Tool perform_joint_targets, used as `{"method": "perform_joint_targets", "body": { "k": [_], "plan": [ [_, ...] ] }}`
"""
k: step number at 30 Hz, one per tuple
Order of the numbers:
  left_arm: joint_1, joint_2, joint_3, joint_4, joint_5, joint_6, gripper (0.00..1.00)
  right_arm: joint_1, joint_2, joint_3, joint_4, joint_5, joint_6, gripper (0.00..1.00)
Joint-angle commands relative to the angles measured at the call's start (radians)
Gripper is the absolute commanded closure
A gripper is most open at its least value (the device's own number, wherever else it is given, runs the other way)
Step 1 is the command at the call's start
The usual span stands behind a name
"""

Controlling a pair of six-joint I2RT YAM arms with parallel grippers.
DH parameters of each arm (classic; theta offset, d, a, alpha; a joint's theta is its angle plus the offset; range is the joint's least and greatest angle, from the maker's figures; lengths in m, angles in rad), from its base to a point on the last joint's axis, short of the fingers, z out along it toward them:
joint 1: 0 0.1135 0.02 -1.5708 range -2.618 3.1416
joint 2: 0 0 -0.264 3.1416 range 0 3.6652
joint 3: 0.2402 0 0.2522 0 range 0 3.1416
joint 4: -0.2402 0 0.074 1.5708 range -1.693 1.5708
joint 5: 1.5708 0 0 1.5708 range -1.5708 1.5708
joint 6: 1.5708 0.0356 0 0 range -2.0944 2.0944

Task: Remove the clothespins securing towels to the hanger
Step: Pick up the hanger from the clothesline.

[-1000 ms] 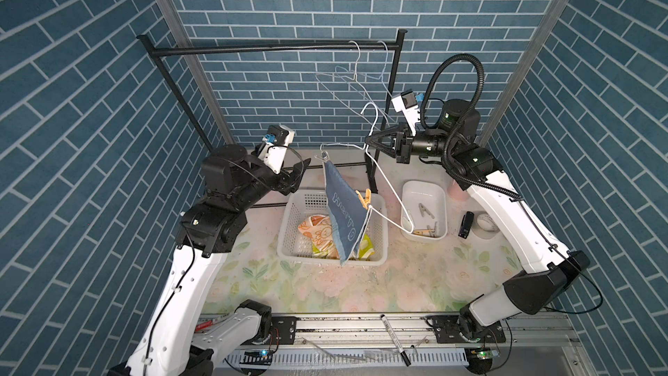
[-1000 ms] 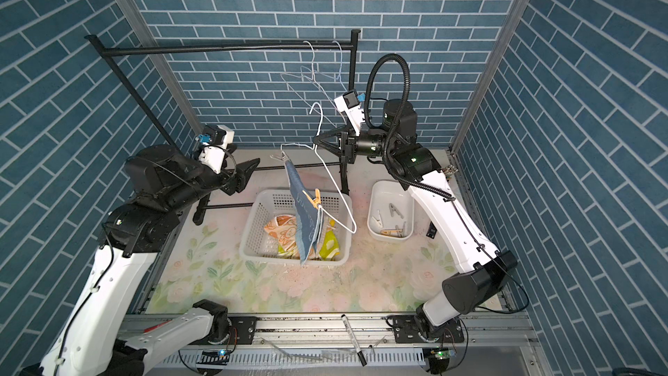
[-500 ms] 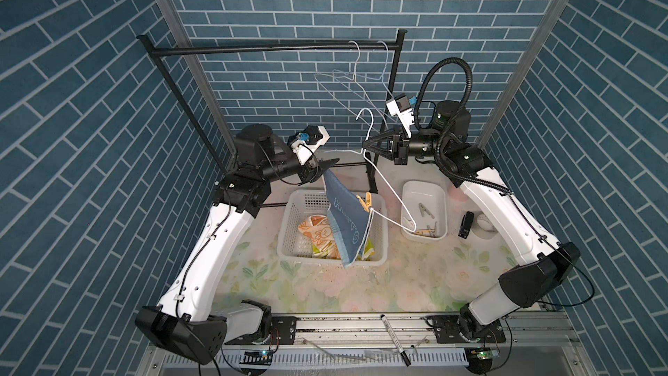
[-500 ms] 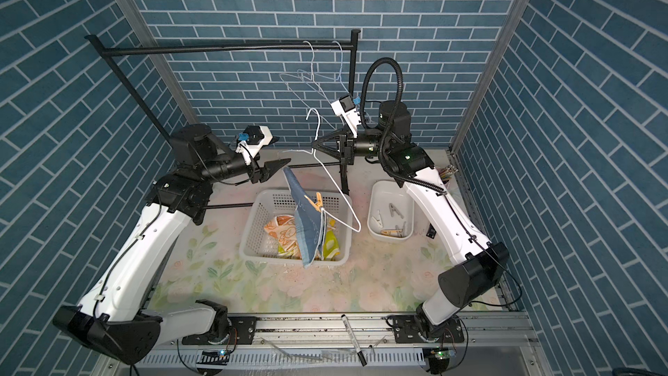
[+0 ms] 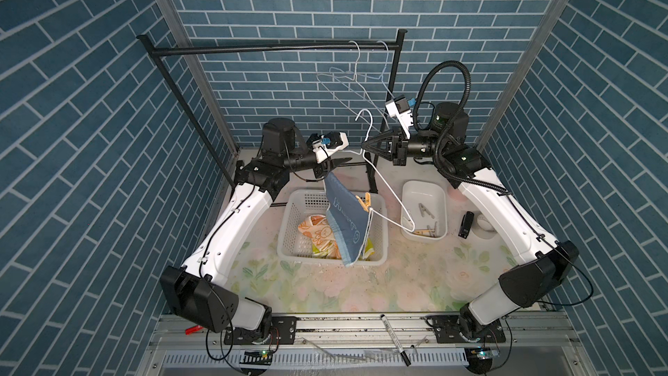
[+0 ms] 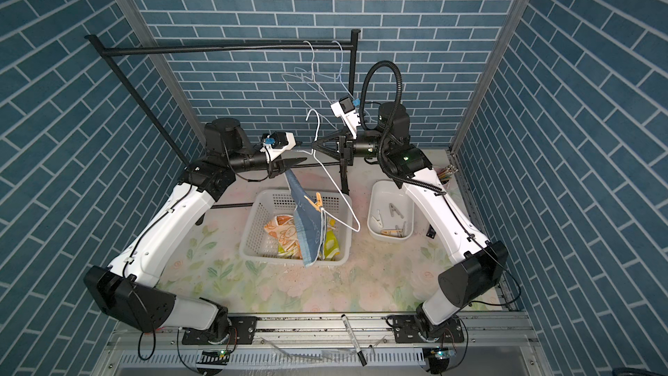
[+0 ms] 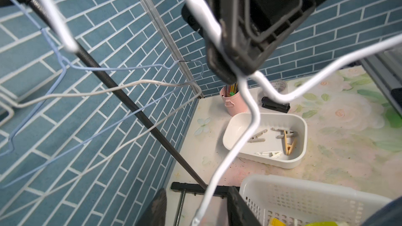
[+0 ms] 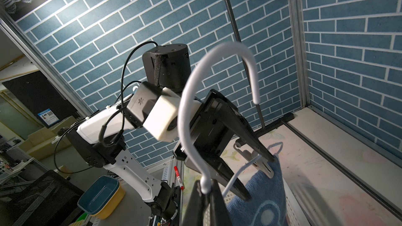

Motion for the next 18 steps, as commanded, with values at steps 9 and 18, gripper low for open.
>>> {"method": "perform_joint_targets", "body": {
  "k": [9,18],
  "plan": [
    [-0.053,-0.008,0.008,-0.068,-0.178,0.212,0.81,-0.003,-0.019,-0.040,0.054,-0.013,-0.005,1.00],
    [-0.071,-0.063,0.000,-0.187,-0.326,0.333,1.00,-0.002,-0.070,-0.053,-0.090,0.051,-0.164,0.81]
  ]
}}
